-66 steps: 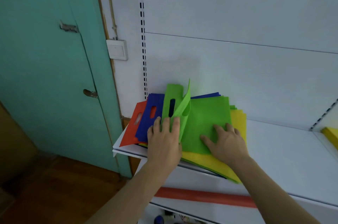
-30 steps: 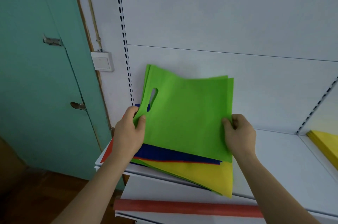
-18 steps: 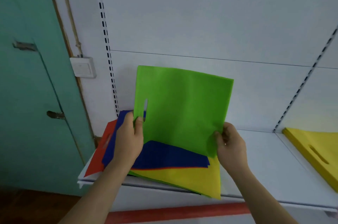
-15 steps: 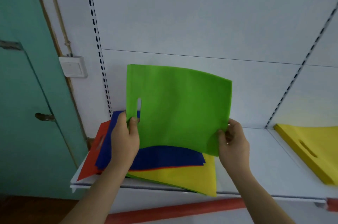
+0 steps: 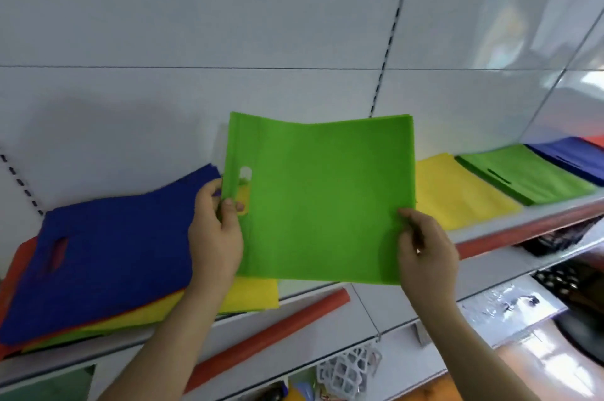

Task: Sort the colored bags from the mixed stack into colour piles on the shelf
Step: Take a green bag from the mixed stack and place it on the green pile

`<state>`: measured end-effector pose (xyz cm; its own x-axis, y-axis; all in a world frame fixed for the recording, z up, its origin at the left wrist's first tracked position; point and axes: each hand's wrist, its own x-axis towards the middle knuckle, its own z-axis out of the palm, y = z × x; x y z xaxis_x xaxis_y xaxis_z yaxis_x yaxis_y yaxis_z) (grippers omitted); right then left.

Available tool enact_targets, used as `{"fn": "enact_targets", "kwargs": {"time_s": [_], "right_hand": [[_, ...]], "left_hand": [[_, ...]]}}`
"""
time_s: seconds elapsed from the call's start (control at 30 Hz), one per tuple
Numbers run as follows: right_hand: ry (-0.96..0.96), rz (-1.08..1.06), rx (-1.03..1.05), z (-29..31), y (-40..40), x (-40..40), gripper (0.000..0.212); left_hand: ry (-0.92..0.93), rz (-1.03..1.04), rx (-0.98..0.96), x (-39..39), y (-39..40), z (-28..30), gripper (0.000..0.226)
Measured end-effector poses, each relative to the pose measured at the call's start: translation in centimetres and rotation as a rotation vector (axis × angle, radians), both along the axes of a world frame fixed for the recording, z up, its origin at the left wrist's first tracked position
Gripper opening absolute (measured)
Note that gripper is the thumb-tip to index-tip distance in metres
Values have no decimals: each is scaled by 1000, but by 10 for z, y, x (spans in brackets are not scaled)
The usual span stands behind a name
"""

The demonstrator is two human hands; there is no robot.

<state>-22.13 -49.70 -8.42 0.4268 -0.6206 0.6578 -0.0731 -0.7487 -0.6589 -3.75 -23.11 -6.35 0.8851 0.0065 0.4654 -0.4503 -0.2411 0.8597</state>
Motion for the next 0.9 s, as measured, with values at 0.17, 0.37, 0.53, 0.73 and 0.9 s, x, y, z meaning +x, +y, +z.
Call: {"fn": "enact_targets", "kwargs": {"time_s": [0.17, 0.37, 0.53, 0.73, 0.9], "right_hand": [[85, -114, 9, -4, -69, -77, 41], [146, -217, -68, 5, -167, -174, 44], [160, -280, -35, -2, -246, -243, 56], [165, -416, 29, -13, -333, -297, 51], [188, -451, 59, -29, -396, -303, 46]], "left_hand": [[-56, -88, 18, -47, -91, 7, 31], [-52, -156, 34, -123, -213, 9, 19], [-53, -254, 111, -184, -314, 4, 20], [-105, -403, 225, -222, -413, 0, 30], [-128, -431, 263, -220, -494, -13, 32]]}}
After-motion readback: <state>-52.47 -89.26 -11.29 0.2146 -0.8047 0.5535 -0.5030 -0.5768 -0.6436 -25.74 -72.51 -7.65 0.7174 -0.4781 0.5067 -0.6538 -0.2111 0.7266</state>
